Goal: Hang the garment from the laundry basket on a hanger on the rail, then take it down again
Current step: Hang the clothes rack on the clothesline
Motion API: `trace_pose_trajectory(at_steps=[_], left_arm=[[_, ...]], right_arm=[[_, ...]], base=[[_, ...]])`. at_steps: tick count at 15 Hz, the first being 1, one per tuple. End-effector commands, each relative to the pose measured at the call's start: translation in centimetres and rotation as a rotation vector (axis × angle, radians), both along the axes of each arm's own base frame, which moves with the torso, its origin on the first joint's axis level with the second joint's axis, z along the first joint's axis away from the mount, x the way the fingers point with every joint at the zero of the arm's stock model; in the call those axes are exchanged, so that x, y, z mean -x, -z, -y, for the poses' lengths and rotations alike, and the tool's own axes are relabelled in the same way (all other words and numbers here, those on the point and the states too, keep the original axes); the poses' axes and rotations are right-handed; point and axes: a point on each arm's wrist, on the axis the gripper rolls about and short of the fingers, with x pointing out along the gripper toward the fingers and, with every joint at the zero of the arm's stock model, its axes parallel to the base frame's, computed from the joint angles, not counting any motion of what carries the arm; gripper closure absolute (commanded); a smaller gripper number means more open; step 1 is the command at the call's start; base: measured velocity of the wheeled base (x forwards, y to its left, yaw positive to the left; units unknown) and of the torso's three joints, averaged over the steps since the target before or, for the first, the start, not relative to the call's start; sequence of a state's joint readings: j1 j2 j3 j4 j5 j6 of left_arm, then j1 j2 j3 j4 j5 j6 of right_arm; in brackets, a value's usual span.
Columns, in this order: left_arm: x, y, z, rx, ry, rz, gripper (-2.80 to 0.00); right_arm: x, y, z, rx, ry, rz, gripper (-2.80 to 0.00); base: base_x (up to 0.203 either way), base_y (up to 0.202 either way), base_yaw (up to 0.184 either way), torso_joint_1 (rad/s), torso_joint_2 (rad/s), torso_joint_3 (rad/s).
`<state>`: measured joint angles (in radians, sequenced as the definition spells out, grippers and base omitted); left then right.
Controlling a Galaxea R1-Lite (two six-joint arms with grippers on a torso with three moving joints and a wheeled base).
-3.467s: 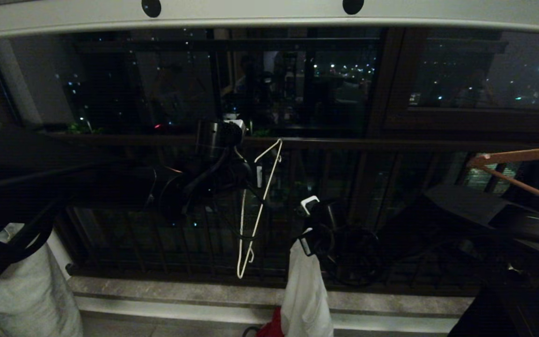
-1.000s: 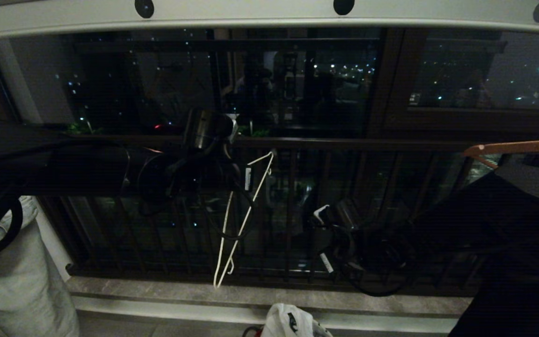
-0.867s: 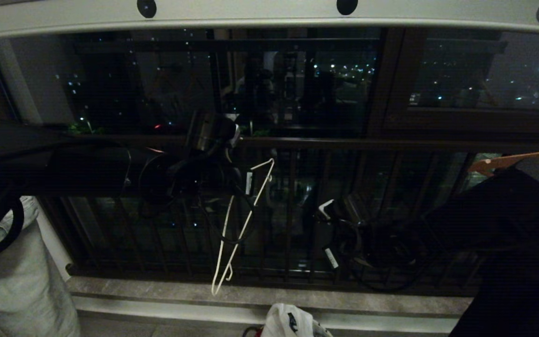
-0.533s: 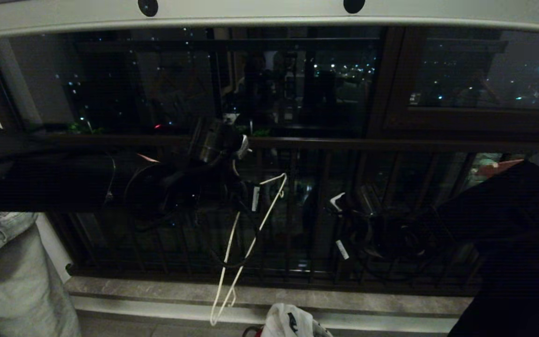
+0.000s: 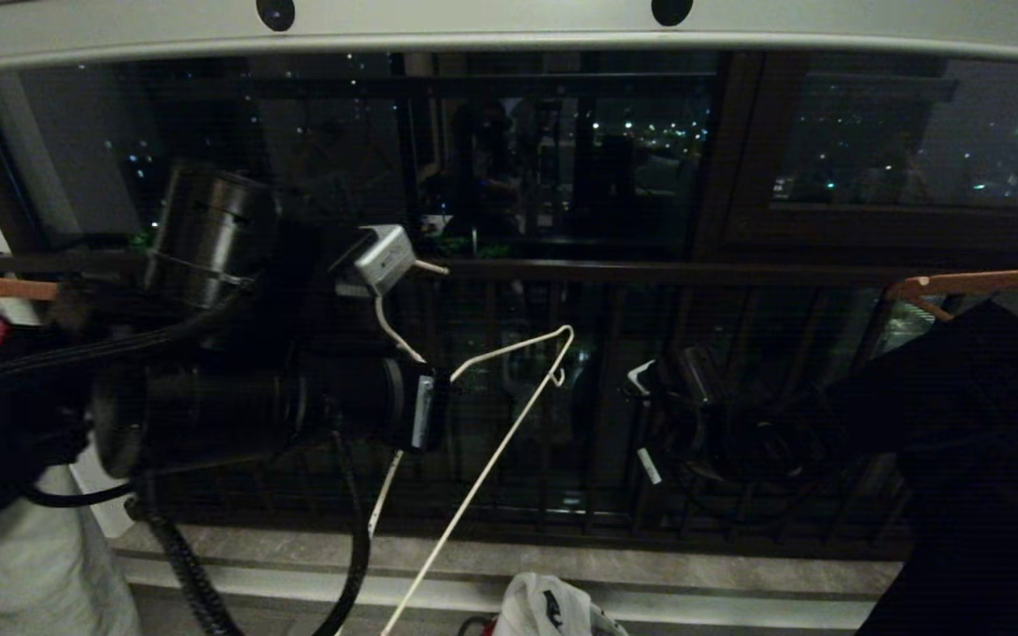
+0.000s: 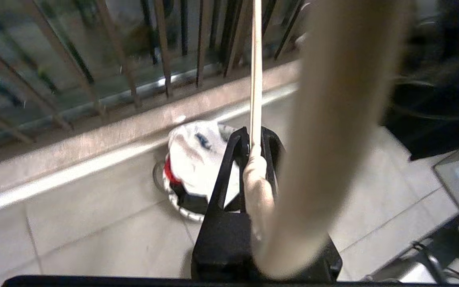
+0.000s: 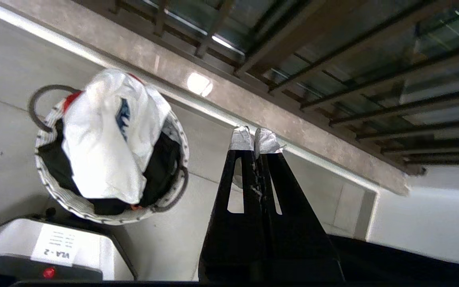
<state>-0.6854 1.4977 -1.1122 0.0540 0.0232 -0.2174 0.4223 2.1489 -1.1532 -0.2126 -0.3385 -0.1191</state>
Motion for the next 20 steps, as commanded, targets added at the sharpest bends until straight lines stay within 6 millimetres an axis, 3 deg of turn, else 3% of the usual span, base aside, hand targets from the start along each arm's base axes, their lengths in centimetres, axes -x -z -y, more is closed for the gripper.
trace_pose_trajectory(at_steps=[1, 3, 10, 20], left_arm=[[3.1, -2.5, -2.5, 0.058, -0.018, 0.084, 0.00], [3.6, -2.8, -2.9, 0.053, -0.041, 0.100, 0.00], [4.3, -5.3, 0.6, 0.095, 0.103, 0.170, 0.00], [2.0, -9.1, 6.8, 0.075, 0.144, 0.337, 0.00]], right_arm=[[0.0, -0.4, 0.0, -0.004, 0.002, 0.013, 0.00], [-0.1, -0.8, 0.0, -0.011, 0.004, 0.026, 0.00], [-0.3, -0.7, 0.1, -0.020, 0.009, 0.039, 0.00], [-0.6, -0.5, 0.4, -0.018, 0.017, 0.034, 0.00]], base=[[0.000, 0.000, 0.000, 0.000, 0.00, 0.000], [0.000, 0.000, 0.000, 0.000, 0.00, 0.000], [0.000, 0.000, 0.000, 0.000, 0.00, 0.000], [0.000, 0.000, 0.000, 0.000, 0.00, 0.000]])
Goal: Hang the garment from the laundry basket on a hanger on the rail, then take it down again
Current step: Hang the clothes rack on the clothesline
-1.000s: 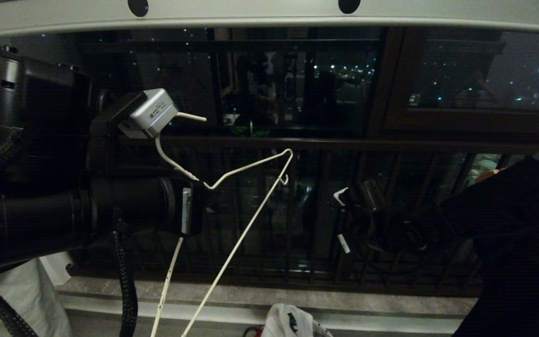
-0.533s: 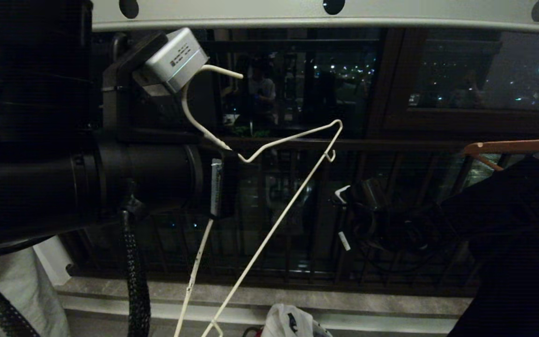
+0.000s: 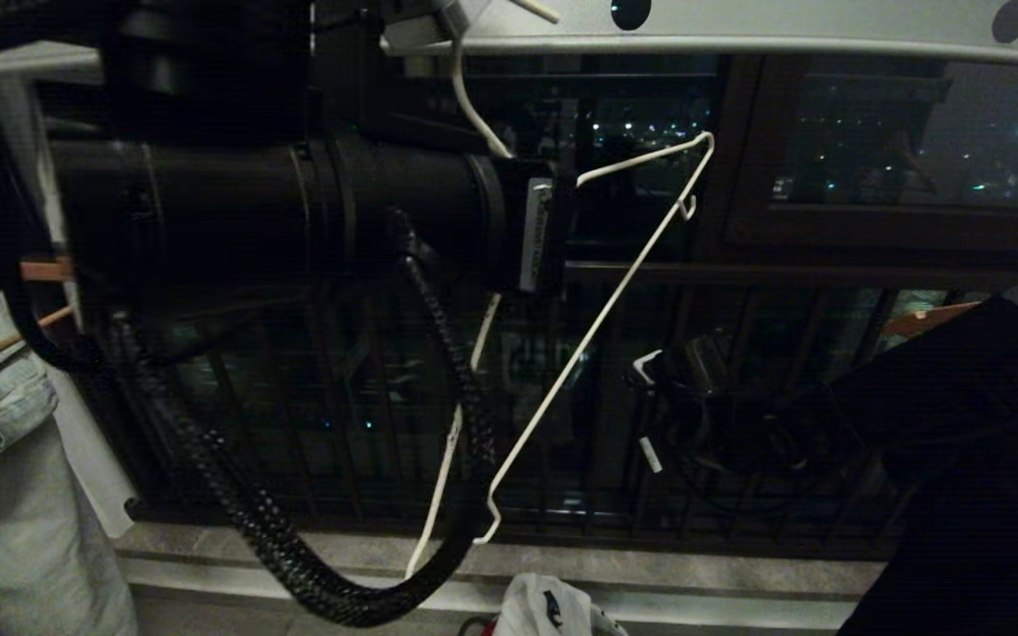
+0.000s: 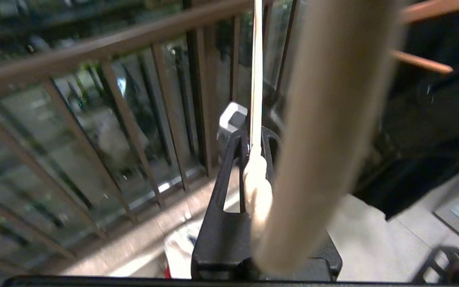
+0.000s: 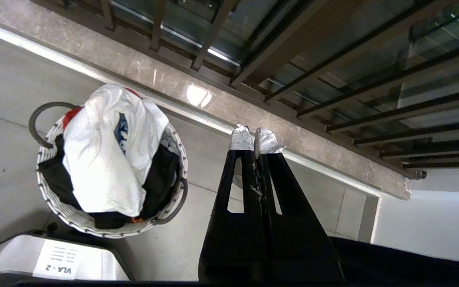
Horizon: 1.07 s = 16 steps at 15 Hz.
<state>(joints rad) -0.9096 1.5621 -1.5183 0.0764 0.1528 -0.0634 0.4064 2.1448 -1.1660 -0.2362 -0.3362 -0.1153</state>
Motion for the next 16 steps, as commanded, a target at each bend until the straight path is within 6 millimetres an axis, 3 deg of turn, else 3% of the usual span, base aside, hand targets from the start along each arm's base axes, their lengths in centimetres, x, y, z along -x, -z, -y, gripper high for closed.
trace_pose_trajectory(at_steps=[1, 7, 16], left_arm=[[-1.1, 0.0, 2.0, -0.013, 0.004, 0.002, 0.00], [-2.8, 0.0, 4.4, -0.039, 0.006, 0.006, 0.00], [-4.6, -0.2, 6.4, -0.099, -0.038, 0.061, 0.00]], right_arm=[[0.0, 0.1, 0.0, 0.002, 0.000, 0.000, 0.00], [-0.1, 0.1, 0.0, 0.002, 0.000, -0.001, 0.00], [-0.3, 0.0, 0.2, 0.001, 0.008, 0.003, 0.00]], base=[[0.000, 0.000, 0.000, 0.000, 0.00, 0.000], [0.000, 0.000, 0.000, 0.000, 0.00, 0.000], [0.000, 0.000, 0.000, 0.000, 0.00, 0.000]])
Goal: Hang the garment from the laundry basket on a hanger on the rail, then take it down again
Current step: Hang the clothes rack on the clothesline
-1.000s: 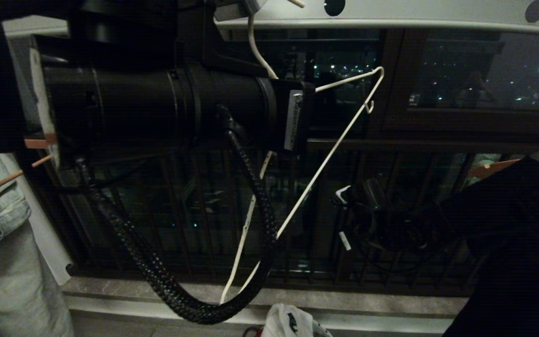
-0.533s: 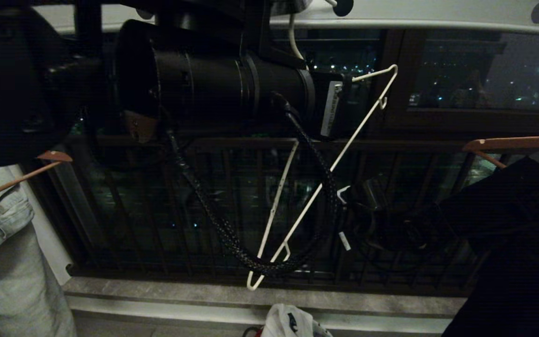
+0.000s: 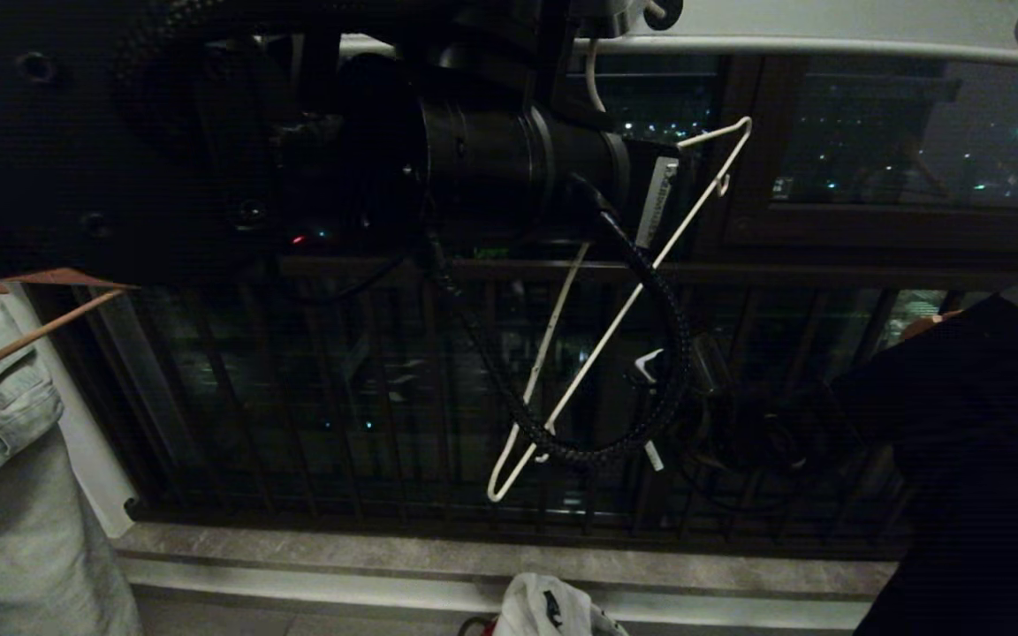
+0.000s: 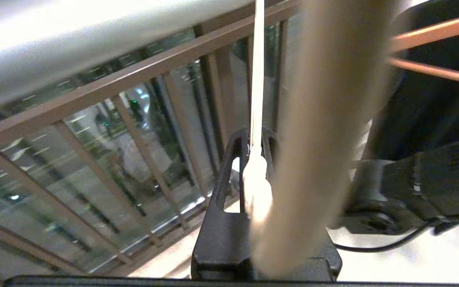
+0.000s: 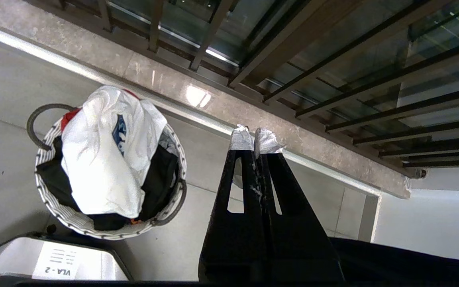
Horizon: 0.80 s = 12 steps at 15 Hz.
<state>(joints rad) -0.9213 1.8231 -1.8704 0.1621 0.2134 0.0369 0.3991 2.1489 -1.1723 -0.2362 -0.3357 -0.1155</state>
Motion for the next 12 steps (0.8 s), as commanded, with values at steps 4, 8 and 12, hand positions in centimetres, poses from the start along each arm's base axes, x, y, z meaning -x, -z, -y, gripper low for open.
trace_pose_trajectory(at_steps=[4, 8, 12], left_arm=[[-1.4, 0.7, 0.5, -0.072, -0.020, -0.006, 0.00], [-1.6, 0.7, 0.4, -0.077, -0.033, -0.006, 0.00], [-1.8, 0.5, -0.1, -0.070, -0.047, -0.002, -2.80]], right_arm=[[-0.1, 0.5, 0.0, 0.006, 0.001, -0.009, 0.00], [-0.1, 0.6, 0.0, 0.007, 0.001, -0.012, 0.00], [-0.1, 0.6, 0.0, 0.008, 0.001, -0.013, 0.00]], base=[[0.000, 0.000, 0.000, 0.000, 0.00, 0.000], [0.000, 0.000, 0.000, 0.000, 0.00, 0.000], [0.000, 0.000, 0.000, 0.000, 0.00, 0.000]])
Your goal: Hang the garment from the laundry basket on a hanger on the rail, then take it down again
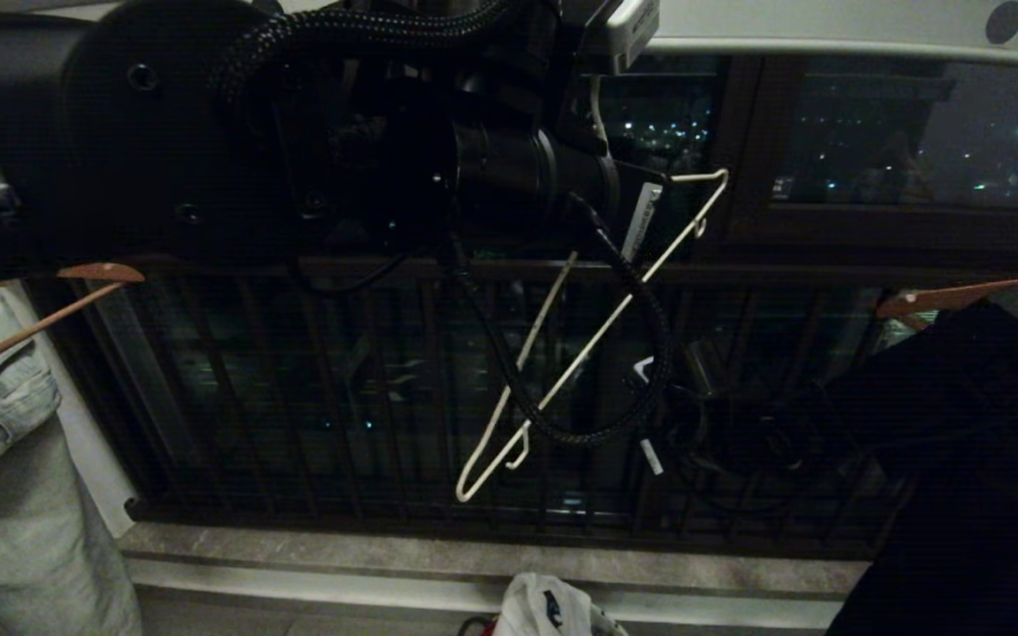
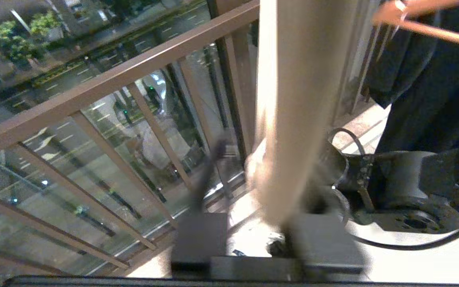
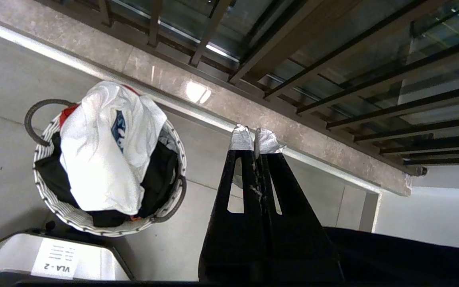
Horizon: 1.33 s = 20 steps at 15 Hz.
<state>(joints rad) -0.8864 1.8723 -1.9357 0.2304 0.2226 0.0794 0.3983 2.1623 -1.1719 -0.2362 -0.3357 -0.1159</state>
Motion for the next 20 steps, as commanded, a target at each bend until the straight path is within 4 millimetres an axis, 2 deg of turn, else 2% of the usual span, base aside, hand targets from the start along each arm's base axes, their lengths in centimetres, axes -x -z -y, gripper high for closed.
trace_pose_trajectory(at_steps=[1, 6, 9, 12, 13, 16, 20], left_arm=[[-0.2, -0.3, -0.6, 0.009, -0.016, 0.002, -2.80], [1.6, -2.1, -2.7, 0.055, -0.024, 0.025, -2.80], [5.0, -4.2, -6.5, 0.149, -0.024, 0.021, -2.80], [8.6, -2.7, -10.6, 0.145, -0.025, -0.032, -2.80], [9.6, -2.0, -11.8, 0.141, -0.027, -0.048, 0.00], [11.4, -0.5, -14.9, 0.168, -0.066, -0.088, 0.00], [13.6, 2.0, -17.5, 0.147, -0.080, -0.117, 0.00]], right_arm=[[0.0, 0.1, 0.0, 0.002, 0.000, 0.000, 0.00], [0.0, 0.0, 0.0, 0.002, 0.001, 0.001, 0.00], [-0.1, 0.0, 0.1, 0.002, 0.002, 0.001, 0.00], [0.3, 0.1, 0.2, 0.003, 0.003, -0.006, 0.00], [0.9, -0.3, 0.5, -0.004, 0.008, -0.007, 0.00], [2.8, -0.7, 1.1, -0.015, 0.025, -0.027, 0.00], [7.6, -3.8, 3.2, -0.101, 0.088, 0.002, 0.00]], base=[[0.000, 0.000, 0.000, 0.000, 0.00, 0.000], [0.000, 0.000, 0.000, 0.000, 0.00, 0.000], [0.000, 0.000, 0.000, 0.000, 0.00, 0.000], [0.000, 0.000, 0.000, 0.000, 0.00, 0.000], [0.000, 0.000, 0.000, 0.000, 0.00, 0.000], [0.000, 0.000, 0.000, 0.000, 0.00, 0.000], [0.000, 0.000, 0.000, 0.000, 0.00, 0.000]])
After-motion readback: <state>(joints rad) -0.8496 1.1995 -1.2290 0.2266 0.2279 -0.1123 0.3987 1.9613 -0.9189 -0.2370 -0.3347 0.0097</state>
